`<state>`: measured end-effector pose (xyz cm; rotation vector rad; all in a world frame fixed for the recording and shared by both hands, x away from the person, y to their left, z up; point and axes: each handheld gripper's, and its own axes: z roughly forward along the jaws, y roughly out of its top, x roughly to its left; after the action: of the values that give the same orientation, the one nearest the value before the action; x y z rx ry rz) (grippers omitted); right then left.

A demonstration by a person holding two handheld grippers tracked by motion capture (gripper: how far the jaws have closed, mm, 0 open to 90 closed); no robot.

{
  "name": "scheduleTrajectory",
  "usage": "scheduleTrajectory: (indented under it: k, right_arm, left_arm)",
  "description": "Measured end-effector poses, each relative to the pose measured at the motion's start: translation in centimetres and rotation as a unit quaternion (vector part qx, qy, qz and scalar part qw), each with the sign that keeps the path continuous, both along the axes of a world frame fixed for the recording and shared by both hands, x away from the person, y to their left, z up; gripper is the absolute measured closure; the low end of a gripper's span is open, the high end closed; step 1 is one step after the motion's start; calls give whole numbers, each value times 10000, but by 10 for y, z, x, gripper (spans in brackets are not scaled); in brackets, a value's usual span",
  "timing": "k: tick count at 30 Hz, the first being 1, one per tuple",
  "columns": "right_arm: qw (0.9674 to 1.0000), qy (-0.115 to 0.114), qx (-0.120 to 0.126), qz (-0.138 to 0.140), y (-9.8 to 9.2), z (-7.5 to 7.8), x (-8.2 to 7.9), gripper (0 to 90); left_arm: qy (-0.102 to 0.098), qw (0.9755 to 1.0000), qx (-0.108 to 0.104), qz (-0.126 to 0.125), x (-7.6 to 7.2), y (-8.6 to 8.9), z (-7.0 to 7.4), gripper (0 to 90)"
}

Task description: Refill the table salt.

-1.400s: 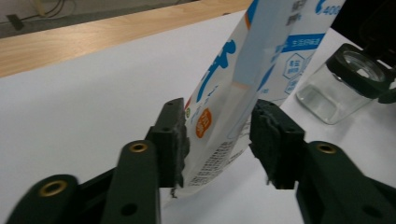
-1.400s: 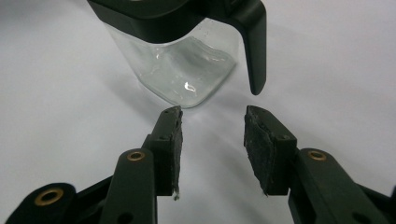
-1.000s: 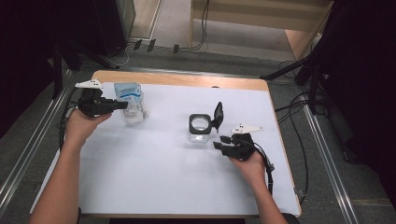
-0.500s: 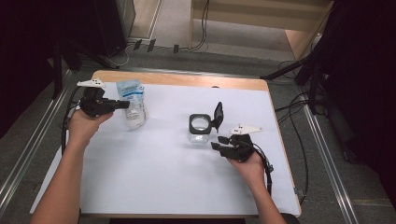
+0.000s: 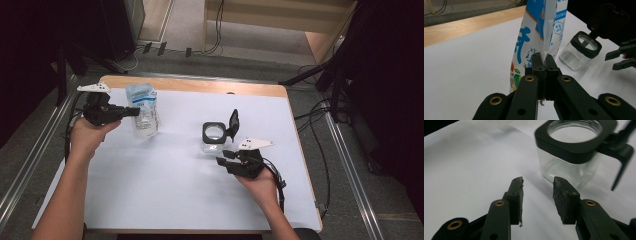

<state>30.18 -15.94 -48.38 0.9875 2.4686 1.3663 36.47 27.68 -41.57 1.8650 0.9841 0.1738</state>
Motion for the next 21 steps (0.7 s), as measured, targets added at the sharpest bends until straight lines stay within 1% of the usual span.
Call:
scheduleTrajectory:
  k: [3,5,7,8,11,13,16,21]
  right_arm:
    - [9999,-70,-61,142,11,0,-3,619]
    - [9997,-98,-59,223,16,0,-3,620]
    - [9996,-89,-65,269,21,-1,-3,619]
    - [9996,-81,-29,285,24,-1,-2,619]
    - [9993,-107,-4,367,29,-1,-1,627]
    - [9990,-121,-14,428,33,-2,0,633]
    - [9987,-143,17,488,38,-1,1,634]
    - [9980,-131,-9,619,49,-2,3,634]
  left_arm:
    - [39,9999,91,-47,-2,-5,1,900]
    - [74,9999,109,-96,-5,-8,3,900]
    - [76,9998,126,-133,-8,-12,6,900]
    - [62,9998,139,-156,-9,-14,7,900]
    - [34,9994,242,-233,-14,-22,13,900]
    - [58,9993,232,-301,-18,-27,16,900]
    - [90,9991,110,-407,-23,-35,19,900]
    - [192,9982,64,-564,-30,-46,21,900]
